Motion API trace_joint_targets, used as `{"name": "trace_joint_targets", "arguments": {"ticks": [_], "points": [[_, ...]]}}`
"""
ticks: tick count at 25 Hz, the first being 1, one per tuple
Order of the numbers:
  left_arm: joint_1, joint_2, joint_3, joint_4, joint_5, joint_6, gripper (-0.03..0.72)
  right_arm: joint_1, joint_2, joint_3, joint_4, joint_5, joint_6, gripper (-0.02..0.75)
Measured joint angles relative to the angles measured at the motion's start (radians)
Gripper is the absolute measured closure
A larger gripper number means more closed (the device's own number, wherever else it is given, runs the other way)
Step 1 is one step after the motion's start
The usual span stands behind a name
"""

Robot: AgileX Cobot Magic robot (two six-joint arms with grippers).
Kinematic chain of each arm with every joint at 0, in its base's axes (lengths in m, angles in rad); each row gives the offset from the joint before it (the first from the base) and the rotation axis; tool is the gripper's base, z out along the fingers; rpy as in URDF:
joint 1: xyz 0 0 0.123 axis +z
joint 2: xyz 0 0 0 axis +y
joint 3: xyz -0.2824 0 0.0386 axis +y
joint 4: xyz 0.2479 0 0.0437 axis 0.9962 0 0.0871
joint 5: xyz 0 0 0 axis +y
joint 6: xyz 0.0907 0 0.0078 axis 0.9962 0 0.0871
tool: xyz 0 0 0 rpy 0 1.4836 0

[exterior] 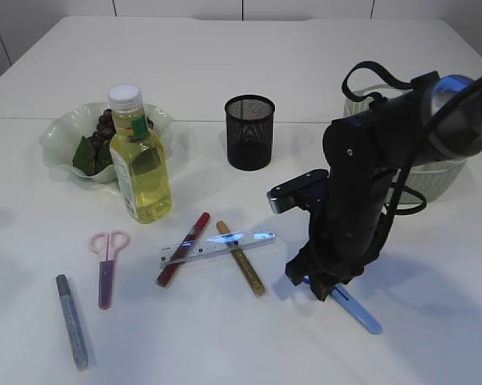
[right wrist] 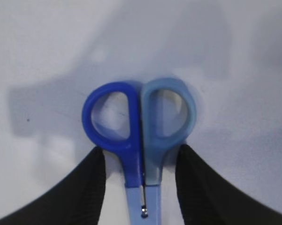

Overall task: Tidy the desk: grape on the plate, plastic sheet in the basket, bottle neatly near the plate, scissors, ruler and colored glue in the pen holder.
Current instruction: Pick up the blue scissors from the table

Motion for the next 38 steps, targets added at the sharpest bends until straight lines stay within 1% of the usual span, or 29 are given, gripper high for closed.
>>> {"name": "trace_joint_targets", "arguments": {"ticks": [2,6,7,15,19,24,26,28,34,38], "points": [[0.000,0.000,0.000,0.000,0.000,0.000,0.365,0.000,0.000,0.000,0.000,0.000,0.000,0.370],[0.000,0.000,0.000,0.000,-0.002,0.000,0.365,0.000,0.000,0.000,0.000,-0.002,0.000,0.494],[0.000,0.000,0.000,0.000,-0.002,0.000,0.365,0.000,0.000,0.000,0.000,-0.002,0.000,0.510],[0.000,0.000,0.000,0.000,-0.004,0.000,0.366,0.000,0.000,0.000,0.000,-0.002,0.011,0.519],[0.000,0.000,0.000,0.000,-0.005,0.000,0.369,0.000,-0.004,-0.001,0.029,0.002,0.013,0.519],[0.000,0.000,0.000,0.000,-0.015,0.000,0.370,0.000,-0.070,-0.036,0.047,0.024,-0.011,0.519],[0.000,0.000,0.000,0.000,-0.015,0.000,0.370,-0.009,-0.094,-0.070,0.091,0.053,-0.051,0.520],[0.000,0.000,0.000,0.000,-0.015,0.000,0.370,-0.030,-0.112,-0.117,0.159,0.070,-0.094,0.520],[0.000,0.000,0.000,0.000,-0.015,0.000,0.370,-0.121,-0.119,-0.277,0.425,0.083,-0.278,0.521],[0.000,0.000,0.000,0.000,-0.015,0.000,0.370,-0.172,-0.119,-0.351,0.608,0.049,-0.419,0.522]]}}
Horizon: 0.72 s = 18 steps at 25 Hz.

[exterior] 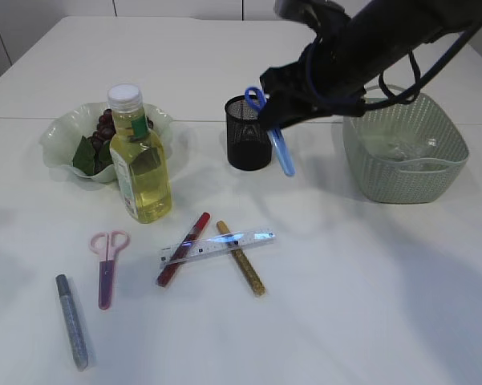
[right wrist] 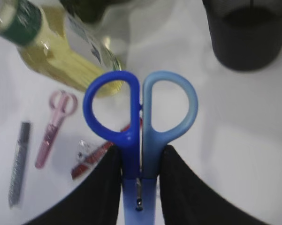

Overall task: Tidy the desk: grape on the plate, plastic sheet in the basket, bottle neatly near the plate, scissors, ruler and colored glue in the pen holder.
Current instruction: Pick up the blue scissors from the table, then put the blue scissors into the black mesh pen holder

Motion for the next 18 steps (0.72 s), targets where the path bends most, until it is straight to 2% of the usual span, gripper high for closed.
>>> {"name": "trace_joint_targets", "arguments": {"ticks": [5,8,13,18], "points": [[0.000,0.000,0.000,0.000,0.002,0.000,0.370,-0.050,0.057,-0.093,0.303,-0.047,-0.229,0.522],[0.000,0.000,0.000,0.000,0.007,0.000,0.370,-0.060,0.122,-0.155,0.443,-0.076,-0.375,0.522],[0.000,0.000,0.000,0.008,0.035,0.000,0.370,-0.060,0.227,-0.248,0.590,-0.144,-0.573,0.522],[0.000,0.000,0.000,0.010,0.052,0.000,0.370,-0.060,0.319,-0.337,0.686,-0.228,-0.771,0.522]]}}
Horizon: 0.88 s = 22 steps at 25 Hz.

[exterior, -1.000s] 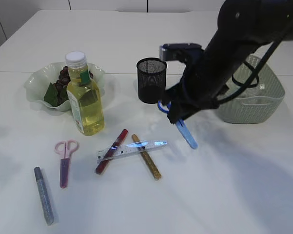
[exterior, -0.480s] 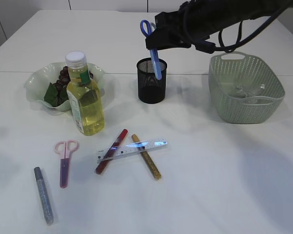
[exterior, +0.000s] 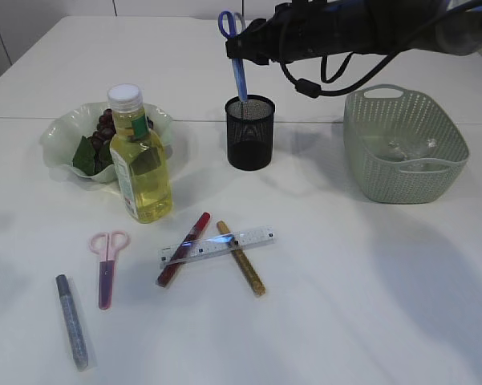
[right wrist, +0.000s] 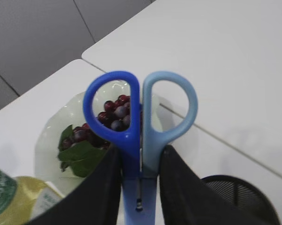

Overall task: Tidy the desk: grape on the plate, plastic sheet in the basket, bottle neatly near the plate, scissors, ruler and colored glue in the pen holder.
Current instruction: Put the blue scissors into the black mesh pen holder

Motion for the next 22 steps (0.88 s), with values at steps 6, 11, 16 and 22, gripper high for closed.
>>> {"name": "trace_joint_targets", "arguments": {"ticks": [6,11,16,22], "points": [[0.000,0.000,0.000,0.002,0.004,0.000,0.371,0.000,0.088,-0.077,0.027,-0.104,-0.143,0.522],[0.000,0.000,0.000,0.002,0.004,0.000,0.371,0.000,0.144,-0.093,0.071,-0.118,-0.222,0.522],[0.000,0.000,0.000,0.002,0.002,0.000,0.371,0.000,0.172,-0.093,0.078,-0.121,-0.261,0.496],[0.000,0.000,0.000,0.002,0.000,0.000,0.371,0.000,0.172,-0.093,0.089,-0.121,-0.276,0.358]]}}
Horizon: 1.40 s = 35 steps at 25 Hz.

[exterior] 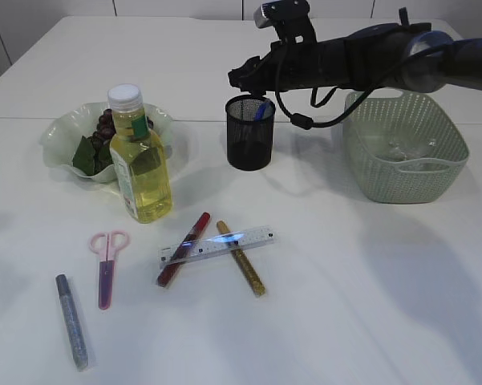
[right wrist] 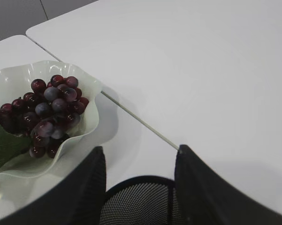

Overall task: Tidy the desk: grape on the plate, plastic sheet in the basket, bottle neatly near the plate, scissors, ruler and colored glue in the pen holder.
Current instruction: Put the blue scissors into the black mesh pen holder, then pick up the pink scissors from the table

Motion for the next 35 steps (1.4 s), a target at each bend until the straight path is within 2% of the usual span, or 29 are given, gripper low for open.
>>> {"name": "trace_joint_targets", "arguments": {"ticks": [5,8,11,14,16,18,23,26,35], "points": [[0.000,0.000,0.000,-0.004,0.000,0.000,0.371,0.000,-0.009,0.000,-0.013,0.000,0.056,0.337],[0.000,0.000,0.000,-0.004,0.000,0.000,0.371,0.000,-0.051,0.000,-0.145,0.006,0.251,0.335],[0.000,0.000,0.000,-0.005,0.000,0.000,0.371,0.000,-0.127,0.000,-0.460,0.101,0.596,0.334],[0.000,0.000,0.000,-0.005,0.000,0.000,0.371,0.007,-0.215,0.000,-0.797,0.291,0.981,0.344],[0.000,0.000,0.000,-0.015,0.002,0.000,0.371,0.018,-0.277,0.000,-0.972,0.416,1.168,0.359],[0.000,0.000,0.000,-0.032,0.006,0.000,0.371,0.032,-0.330,0.000,-1.076,0.527,1.283,0.371],[0.000,0.000,0.000,-0.072,0.014,0.000,0.371,0.090,-0.450,-0.002,-1.186,0.703,1.390,0.375],[-0.022,0.000,0.000,-0.055,0.014,-0.025,0.371,0.120,-0.489,0.009,-1.249,0.727,1.421,0.376],[-0.186,0.002,0.000,0.070,-0.083,-0.313,0.371,0.135,-0.633,0.307,-1.314,0.735,1.459,0.377]]}}
